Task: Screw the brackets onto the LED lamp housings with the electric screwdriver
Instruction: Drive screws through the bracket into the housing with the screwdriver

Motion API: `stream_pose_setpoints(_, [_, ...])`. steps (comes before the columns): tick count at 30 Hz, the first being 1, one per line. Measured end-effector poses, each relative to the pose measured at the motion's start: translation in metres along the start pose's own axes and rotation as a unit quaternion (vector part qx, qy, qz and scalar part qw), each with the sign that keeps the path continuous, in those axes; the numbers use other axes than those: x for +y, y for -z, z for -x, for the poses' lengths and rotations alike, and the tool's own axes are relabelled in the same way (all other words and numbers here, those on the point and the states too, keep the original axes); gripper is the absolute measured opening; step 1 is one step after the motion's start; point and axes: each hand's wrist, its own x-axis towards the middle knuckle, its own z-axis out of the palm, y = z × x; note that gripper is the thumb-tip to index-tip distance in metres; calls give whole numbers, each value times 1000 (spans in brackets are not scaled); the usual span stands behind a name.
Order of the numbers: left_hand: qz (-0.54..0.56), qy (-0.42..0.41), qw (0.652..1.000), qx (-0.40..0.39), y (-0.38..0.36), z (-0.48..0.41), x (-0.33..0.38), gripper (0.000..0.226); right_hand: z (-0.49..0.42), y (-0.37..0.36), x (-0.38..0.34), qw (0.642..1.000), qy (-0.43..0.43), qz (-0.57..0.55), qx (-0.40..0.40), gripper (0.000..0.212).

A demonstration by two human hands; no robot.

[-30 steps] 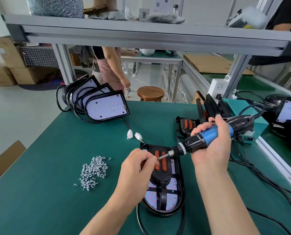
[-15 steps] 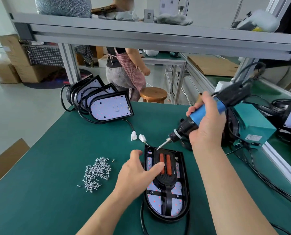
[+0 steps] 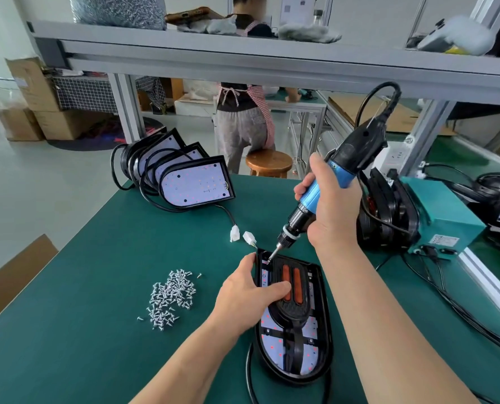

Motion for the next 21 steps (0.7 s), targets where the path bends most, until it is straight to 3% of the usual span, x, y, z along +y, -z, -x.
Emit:
stream_pose_setpoints(5, [16,4,1000,-2,-1,-4,-3,98,-1,2,4,1000,-5,2,7,22])
stream_pose_setpoints(10, [11,1,1000,0,-3,-6,-5,77,0,3,8,1000,-9,2,-4,25])
stream_pose_setpoints(14, [37,4,999,-6,-3,-9,-8,91,3,2,9,1000,6,10,-29,22])
stream_pose_setpoints(21, [55,1,998,-21,-3,-14,-14,71,13,0,5,997,28,21,-67,18])
